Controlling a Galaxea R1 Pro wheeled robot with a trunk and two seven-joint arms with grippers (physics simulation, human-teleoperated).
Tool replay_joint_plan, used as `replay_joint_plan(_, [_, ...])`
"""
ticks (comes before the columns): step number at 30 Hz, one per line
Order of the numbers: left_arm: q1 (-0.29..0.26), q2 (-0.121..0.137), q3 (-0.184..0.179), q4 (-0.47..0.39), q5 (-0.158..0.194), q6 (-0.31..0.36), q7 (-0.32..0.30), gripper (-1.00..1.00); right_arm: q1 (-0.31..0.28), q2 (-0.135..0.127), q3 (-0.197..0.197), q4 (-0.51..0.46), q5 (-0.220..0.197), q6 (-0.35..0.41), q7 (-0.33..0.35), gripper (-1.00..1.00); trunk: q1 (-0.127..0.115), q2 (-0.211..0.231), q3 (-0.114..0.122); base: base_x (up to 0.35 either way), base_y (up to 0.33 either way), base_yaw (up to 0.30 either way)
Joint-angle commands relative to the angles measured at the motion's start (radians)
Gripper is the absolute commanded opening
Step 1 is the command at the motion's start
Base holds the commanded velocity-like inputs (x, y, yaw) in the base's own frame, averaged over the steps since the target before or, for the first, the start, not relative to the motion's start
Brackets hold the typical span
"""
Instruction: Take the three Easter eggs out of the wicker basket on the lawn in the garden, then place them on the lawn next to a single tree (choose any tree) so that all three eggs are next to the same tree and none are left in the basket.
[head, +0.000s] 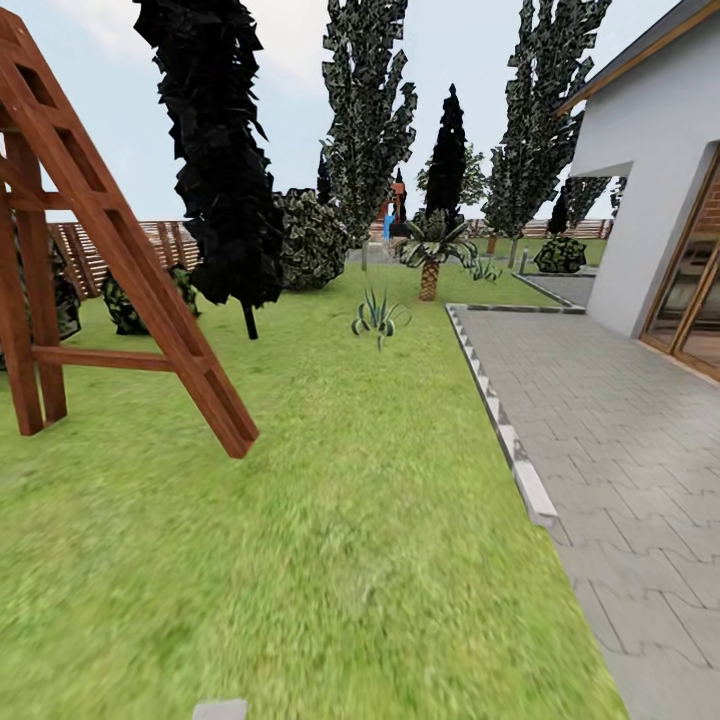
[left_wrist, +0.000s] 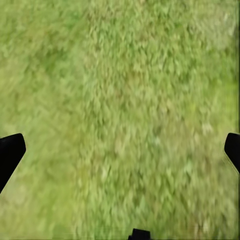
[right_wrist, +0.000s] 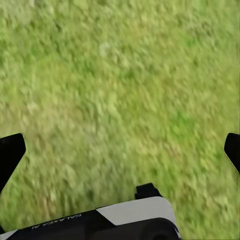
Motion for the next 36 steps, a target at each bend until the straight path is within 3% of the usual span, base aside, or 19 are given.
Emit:
replay_joint_plan(1, [-0.001,0.000,0.000,0.001,0.000,-0.003,0.003,1.00,-0.001,0.000,0.000,0.001,-0.010,-0.006,-0.001,1.00,0.001,-0.002,-0.002,0.324,-0.140,0.000])
replay_joint_plan(36, [0.005,0.004,0.006,0.007,0.006,0.001,-0.002,1.00,0.005,0.013,0.006,0.013,-0.003,-0.011,-0.003,1.00,0.001,-0.002,-0.002,0.316,-0.026,0.000])
